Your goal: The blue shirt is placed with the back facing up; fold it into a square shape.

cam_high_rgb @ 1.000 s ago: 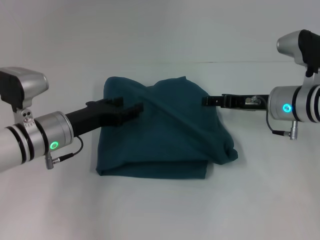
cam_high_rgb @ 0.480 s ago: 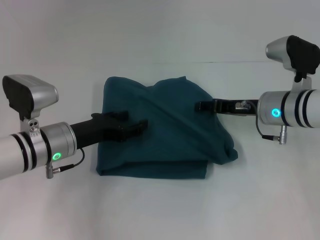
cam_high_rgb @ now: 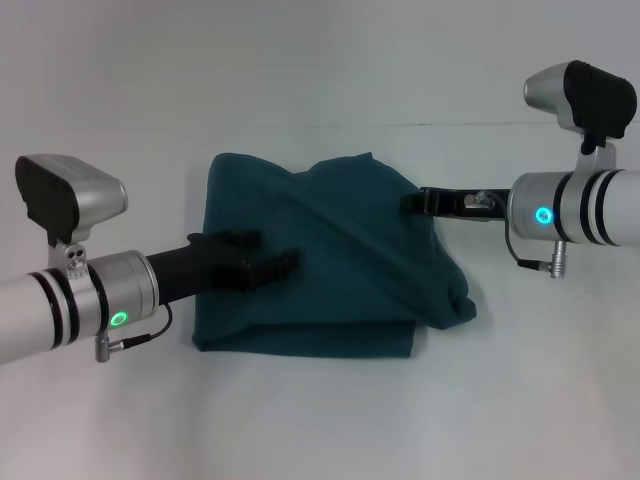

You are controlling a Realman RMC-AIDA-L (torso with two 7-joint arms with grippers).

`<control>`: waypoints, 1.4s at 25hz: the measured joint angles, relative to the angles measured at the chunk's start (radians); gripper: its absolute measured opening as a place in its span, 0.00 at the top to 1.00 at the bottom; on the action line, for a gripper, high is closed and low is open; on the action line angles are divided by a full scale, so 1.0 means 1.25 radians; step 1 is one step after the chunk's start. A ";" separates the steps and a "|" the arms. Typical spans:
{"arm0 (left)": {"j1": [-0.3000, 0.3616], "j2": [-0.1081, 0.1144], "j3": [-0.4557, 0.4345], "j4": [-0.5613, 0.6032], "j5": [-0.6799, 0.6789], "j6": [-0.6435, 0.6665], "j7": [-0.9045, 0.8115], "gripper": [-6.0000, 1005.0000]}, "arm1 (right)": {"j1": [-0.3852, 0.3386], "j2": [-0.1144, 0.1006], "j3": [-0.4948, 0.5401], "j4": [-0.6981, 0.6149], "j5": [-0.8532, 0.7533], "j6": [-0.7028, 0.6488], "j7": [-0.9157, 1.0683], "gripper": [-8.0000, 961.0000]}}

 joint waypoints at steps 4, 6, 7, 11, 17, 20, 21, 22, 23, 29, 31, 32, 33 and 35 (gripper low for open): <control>-0.003 0.000 0.000 -0.010 0.000 -0.002 0.005 0.29 | 0.008 0.001 -0.001 0.015 0.000 0.018 -0.003 0.76; -0.006 0.001 0.003 -0.019 0.000 -0.009 0.013 0.29 | 0.011 0.001 -0.001 0.026 0.000 0.029 -0.008 0.86; -0.006 0.001 0.005 -0.020 0.000 -0.011 0.014 0.29 | 0.011 0.001 -0.001 0.028 0.000 0.030 -0.010 0.90; -0.007 0.000 0.018 -0.022 0.000 -0.020 0.014 0.29 | 0.008 0.001 0.001 0.029 0.006 0.029 -0.016 0.96; -0.007 0.000 0.019 -0.023 0.000 -0.020 0.014 0.30 | -0.004 -0.003 0.001 0.022 0.057 -0.005 -0.064 0.95; -0.006 0.000 0.019 -0.024 0.000 -0.020 0.014 0.30 | -0.005 -0.004 0.001 0.021 0.059 -0.007 -0.065 0.87; -0.006 0.000 0.019 -0.026 0.000 -0.020 0.014 0.30 | -0.004 -0.004 0.001 0.022 0.059 -0.003 -0.065 0.83; -0.007 0.000 0.019 -0.026 0.000 -0.020 0.014 0.30 | -0.003 -0.004 0.000 0.023 0.058 0.001 -0.065 0.79; -0.007 0.000 0.019 -0.028 0.000 -0.020 0.014 0.30 | -0.002 -0.003 -0.003 0.027 0.057 0.008 -0.065 0.76; -0.007 0.000 0.020 -0.029 0.000 -0.020 0.013 0.29 | 0.007 0.002 -0.026 0.049 0.059 0.043 -0.065 0.55; -0.008 0.000 0.020 -0.029 0.000 -0.020 0.013 0.29 | 0.011 0.003 -0.030 0.054 0.059 0.049 -0.065 0.48; -0.008 0.000 0.020 -0.029 0.000 -0.020 0.013 0.29 | 0.013 0.004 -0.031 0.057 0.060 0.054 -0.065 0.49; -0.008 0.000 0.020 -0.029 0.000 -0.020 0.013 0.29 | 0.014 0.004 -0.032 0.060 0.060 0.057 -0.065 0.50; -0.008 0.000 0.020 -0.028 0.000 -0.020 0.013 0.29 | 0.015 0.005 -0.032 0.061 0.069 0.058 -0.068 0.53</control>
